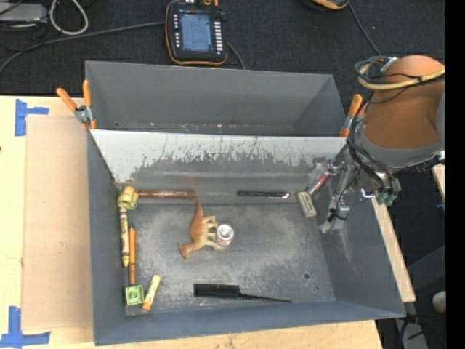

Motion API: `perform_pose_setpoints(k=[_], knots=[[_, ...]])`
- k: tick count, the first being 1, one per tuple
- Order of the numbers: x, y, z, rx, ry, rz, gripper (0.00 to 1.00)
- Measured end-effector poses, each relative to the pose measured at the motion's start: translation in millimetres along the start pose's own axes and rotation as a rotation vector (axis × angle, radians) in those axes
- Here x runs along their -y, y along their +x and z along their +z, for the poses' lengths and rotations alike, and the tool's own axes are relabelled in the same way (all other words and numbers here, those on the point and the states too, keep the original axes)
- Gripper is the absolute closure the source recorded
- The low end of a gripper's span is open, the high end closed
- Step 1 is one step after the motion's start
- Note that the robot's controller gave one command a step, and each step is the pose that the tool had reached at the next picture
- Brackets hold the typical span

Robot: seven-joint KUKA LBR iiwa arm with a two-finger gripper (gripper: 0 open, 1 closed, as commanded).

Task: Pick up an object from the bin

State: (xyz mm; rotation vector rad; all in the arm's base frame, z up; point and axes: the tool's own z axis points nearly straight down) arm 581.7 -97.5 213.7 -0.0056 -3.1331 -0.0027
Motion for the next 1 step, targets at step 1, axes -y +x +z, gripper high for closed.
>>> perform_pose_setpoints(k=[1], knots=[[-0.9, -1.3, -5.0, 0.008, 0.001, -0.004, 0.0]])
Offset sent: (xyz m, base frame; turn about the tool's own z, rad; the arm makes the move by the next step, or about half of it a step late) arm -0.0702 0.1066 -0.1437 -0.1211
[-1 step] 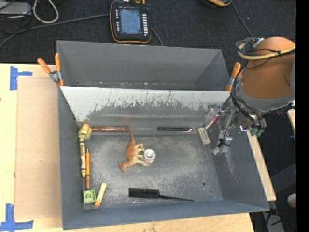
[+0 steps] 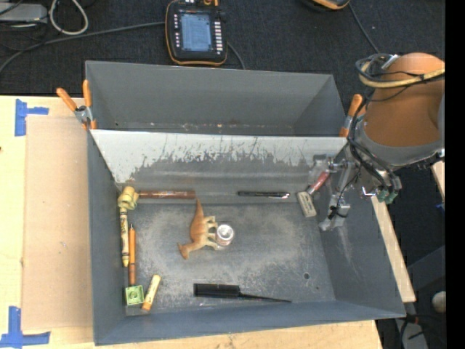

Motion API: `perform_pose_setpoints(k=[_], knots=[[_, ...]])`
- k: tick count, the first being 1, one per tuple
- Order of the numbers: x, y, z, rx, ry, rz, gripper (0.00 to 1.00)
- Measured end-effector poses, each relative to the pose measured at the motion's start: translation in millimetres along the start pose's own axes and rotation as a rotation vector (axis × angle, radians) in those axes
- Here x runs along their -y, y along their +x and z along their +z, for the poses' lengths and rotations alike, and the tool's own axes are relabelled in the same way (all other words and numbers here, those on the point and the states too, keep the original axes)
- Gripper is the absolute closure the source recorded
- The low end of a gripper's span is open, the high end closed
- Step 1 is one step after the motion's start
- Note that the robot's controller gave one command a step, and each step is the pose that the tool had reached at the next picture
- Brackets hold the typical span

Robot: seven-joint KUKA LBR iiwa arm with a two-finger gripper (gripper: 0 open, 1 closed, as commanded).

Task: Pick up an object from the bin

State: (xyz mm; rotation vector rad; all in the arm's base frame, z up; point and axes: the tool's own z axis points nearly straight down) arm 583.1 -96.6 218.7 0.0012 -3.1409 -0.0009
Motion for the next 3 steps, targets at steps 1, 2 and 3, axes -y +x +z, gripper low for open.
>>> perform_pose_setpoints(k=[1, 2, 3], knots=[[-94.4, 63.9, 133.5, 0.0, -0.001, -0.103, 0.0], [-114.1, 88.3, 66.3, 0.014, 0.004, -0.144, 0.0], [-185.5, 107.2, 119.8, -0.007, -0.003, -0.14, 0.0]])
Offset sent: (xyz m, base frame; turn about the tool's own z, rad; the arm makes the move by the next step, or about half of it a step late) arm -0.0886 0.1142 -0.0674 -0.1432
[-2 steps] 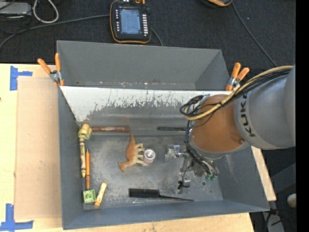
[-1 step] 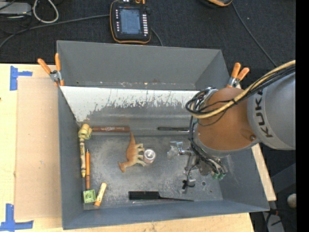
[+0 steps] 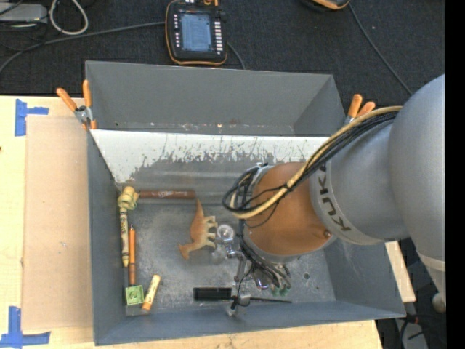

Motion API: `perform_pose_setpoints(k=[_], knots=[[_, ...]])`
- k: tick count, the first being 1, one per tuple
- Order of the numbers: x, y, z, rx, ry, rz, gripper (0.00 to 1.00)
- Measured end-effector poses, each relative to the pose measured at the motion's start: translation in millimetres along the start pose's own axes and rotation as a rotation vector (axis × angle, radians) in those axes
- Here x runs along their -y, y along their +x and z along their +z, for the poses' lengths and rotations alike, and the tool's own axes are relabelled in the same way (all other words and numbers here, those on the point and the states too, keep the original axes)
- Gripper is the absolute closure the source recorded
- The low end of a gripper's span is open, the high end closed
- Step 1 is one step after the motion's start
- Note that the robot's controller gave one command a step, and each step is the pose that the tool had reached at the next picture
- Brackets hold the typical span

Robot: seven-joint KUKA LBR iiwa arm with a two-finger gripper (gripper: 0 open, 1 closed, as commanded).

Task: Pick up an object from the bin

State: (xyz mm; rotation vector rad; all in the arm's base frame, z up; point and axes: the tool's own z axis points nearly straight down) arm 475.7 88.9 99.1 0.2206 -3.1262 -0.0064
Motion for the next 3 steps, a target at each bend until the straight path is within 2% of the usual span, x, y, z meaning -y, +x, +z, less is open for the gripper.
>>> perform_pose_setpoints(k=[1, 2, 3], knots=[[-45.8, -25.8, 30.4, 0.02, 0.012, -0.384, 0.0], [-21.8, 0.7, 29.4, 0.002, 0.001, 0.066, 1.0], [-21.9, 0.7, 29.3, 0.002, 0.001, 0.065, 1.0]])
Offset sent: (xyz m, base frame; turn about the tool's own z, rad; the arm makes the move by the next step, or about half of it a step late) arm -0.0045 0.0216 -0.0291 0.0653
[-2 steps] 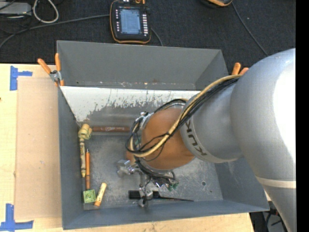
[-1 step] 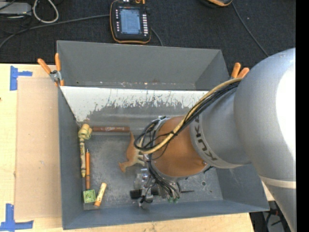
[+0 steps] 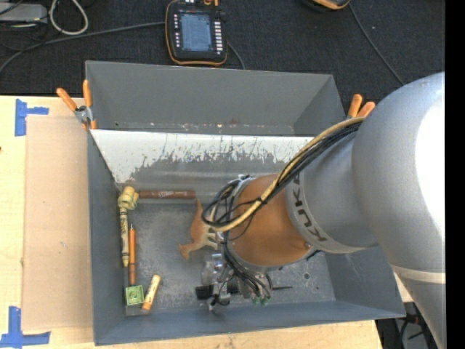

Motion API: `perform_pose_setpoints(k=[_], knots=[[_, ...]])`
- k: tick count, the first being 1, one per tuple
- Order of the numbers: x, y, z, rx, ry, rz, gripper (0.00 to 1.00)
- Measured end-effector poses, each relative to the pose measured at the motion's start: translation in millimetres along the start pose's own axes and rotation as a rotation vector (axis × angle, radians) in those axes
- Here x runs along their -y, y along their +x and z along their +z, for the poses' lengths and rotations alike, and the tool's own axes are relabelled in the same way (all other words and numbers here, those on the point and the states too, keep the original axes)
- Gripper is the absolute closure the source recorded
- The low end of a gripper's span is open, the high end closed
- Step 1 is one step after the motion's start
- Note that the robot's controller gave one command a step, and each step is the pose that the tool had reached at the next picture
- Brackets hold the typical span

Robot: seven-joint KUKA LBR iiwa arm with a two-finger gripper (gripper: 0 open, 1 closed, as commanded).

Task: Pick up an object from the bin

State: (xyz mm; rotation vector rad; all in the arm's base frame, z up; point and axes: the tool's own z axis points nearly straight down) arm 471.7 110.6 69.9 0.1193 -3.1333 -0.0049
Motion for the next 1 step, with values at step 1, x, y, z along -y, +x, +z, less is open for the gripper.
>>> perform_pose_setpoints(k=[1], knots=[[0.1, 2.1, -30.7, -0.007, 0.0, -0.001, 1.0]])
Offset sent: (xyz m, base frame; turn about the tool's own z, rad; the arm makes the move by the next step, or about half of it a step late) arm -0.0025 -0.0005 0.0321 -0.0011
